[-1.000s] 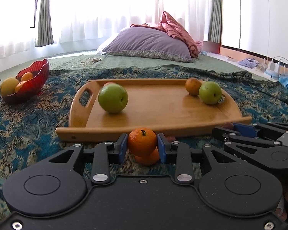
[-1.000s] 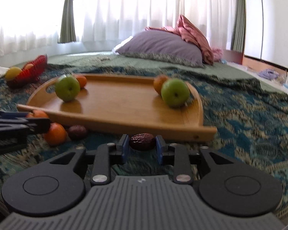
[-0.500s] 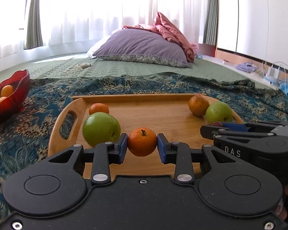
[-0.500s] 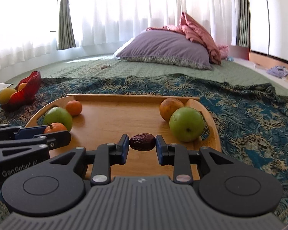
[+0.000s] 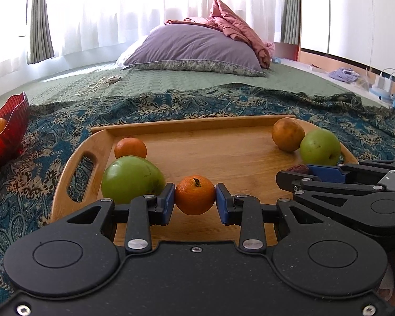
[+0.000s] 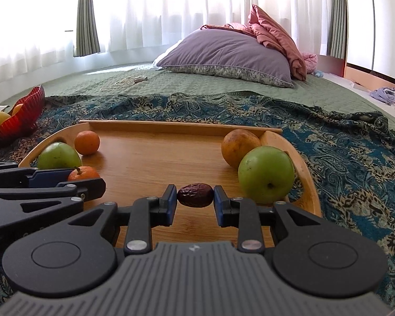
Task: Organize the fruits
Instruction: 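Carry the held tangerine and date over the wooden tray with both tools, then open both grippers to drop the tangerine and date onto the tray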
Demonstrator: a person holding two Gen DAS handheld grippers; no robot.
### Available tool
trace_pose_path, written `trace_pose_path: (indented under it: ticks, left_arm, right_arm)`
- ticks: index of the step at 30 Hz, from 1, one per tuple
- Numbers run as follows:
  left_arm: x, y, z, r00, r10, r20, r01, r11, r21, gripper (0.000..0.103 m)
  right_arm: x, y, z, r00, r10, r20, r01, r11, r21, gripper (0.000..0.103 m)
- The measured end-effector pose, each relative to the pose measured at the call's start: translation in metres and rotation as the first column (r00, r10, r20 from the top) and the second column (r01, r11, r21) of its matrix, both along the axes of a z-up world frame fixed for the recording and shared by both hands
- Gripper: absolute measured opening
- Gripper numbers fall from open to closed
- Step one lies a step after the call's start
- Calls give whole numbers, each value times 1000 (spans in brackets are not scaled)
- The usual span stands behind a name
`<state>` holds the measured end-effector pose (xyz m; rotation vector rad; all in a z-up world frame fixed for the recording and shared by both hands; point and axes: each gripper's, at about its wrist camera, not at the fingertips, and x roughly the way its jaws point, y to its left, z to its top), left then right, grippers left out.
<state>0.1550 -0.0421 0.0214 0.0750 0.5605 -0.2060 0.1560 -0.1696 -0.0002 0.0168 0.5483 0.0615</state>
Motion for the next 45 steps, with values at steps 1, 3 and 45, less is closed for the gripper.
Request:
trace_pose_path:
  ticks: [1,3,45]
  left_arm:
    - [1,0,-1,1000,0,-2,0,1000,2,32]
    - [1,-2,-2,1000,-2,-5,2,1000,6,32]
    - [-45,12,11,999,-47,25,47,999,4,50]
  right_arm:
    - [1,0,-1,1000,-1,-3,1,1000,2,35]
    - [1,-1,-2,1000,-4,-8,4,1000,7,35]
    - [-23,0,-2,999,40,-19,-40,999,-20,62]
